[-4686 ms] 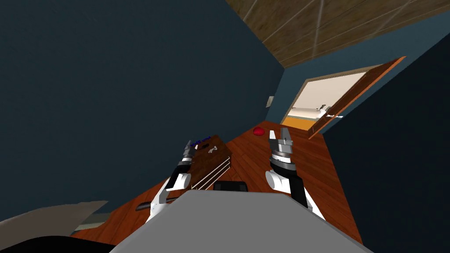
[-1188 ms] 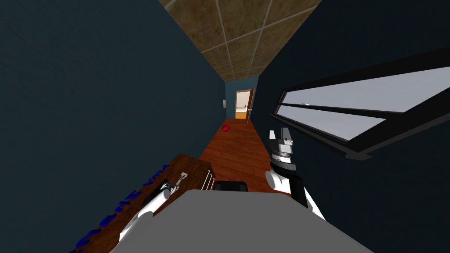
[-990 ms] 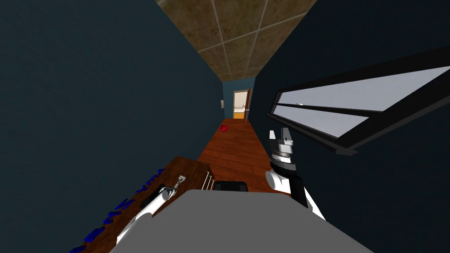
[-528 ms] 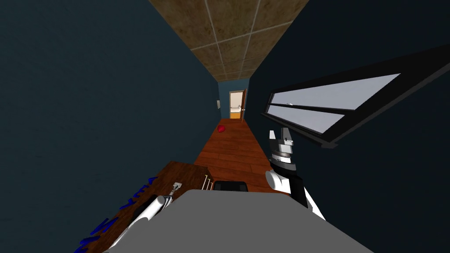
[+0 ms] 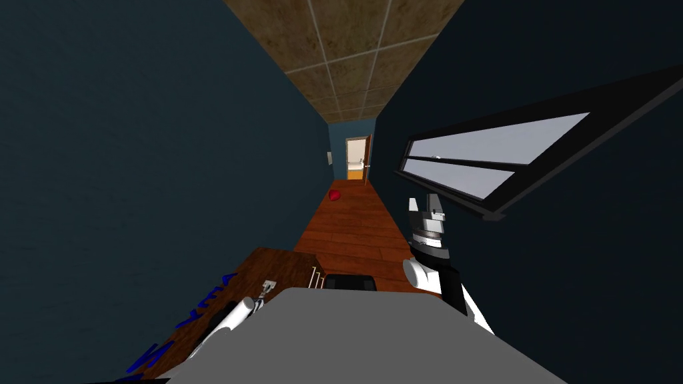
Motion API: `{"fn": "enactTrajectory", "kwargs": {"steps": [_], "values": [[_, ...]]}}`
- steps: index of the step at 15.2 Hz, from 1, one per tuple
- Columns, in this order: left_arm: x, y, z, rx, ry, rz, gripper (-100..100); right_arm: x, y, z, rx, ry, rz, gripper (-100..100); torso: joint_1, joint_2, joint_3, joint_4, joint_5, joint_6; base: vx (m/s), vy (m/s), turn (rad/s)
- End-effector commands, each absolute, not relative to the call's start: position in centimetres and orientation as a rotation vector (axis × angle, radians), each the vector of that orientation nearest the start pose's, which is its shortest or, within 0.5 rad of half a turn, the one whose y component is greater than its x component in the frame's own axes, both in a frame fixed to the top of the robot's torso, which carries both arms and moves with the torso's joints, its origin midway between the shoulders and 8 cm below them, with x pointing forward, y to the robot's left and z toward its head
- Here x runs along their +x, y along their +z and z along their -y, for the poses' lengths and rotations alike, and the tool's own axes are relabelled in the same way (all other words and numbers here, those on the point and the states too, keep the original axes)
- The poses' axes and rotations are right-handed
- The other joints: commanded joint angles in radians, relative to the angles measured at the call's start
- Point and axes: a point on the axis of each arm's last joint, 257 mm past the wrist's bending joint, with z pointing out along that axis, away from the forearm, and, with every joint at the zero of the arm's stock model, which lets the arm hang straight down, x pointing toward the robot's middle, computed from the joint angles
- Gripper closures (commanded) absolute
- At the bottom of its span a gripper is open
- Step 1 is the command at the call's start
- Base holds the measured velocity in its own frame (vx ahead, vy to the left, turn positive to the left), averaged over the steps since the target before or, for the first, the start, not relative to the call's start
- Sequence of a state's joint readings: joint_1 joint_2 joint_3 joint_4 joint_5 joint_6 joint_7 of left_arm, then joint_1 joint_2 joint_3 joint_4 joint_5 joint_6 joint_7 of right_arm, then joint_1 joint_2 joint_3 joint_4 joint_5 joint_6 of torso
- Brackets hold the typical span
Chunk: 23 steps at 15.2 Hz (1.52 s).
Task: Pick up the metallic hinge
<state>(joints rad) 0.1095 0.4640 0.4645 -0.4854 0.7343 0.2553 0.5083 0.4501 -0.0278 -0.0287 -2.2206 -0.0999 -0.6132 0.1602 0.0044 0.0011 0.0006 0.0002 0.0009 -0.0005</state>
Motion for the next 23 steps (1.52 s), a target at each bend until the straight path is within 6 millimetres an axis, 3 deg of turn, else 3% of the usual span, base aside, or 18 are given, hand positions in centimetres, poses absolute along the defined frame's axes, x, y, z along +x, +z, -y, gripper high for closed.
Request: {"fn": "enactTrajectory", "kwargs": {"steps": [1,7,8,12,23], "values": [[11.6,-59.9,-60.2,-2.693,-0.332,0.041,-100,33.6,3.6,29.4,0.566,1.219,-0.536,0,0.000,0.000,0.000,0.000,0.000,0.000,-0.045,0.076,-0.033],[11.9,-60.3,-59.5,-2.694,-0.332,0.047,-100,33.6,3.6,29.4,0.566,1.219,-0.536,0,-0.002,-0.001,0.000,0.000,0.000,0.000,-0.023,0.046,-0.019],[11.9,-60.3,-59.5,-2.694,-0.332,0.046,100,33.6,3.6,29.4,0.566,1.219,-0.536,0,-0.003,-0.001,-0.001,0.000,-0.001,0.000,-0.003,0.008,-0.002],[11.9,-60.4,-59.4,-2.696,-0.331,0.043,100,33.6,3.6,29.4,0.566,1.219,-0.535,0,-0.004,-0.002,-0.001,0.000,-0.001,-0.001,0.000,0.000,0.000],[10.7,-58.4,-62.0,-2.697,-0.334,0.020,100,33.6,3.6,29.4,0.566,1.220,-0.535,0,-0.010,-0.003,-0.002,-0.001,-0.004,-0.002,0.024,-0.049,0.026]]}}
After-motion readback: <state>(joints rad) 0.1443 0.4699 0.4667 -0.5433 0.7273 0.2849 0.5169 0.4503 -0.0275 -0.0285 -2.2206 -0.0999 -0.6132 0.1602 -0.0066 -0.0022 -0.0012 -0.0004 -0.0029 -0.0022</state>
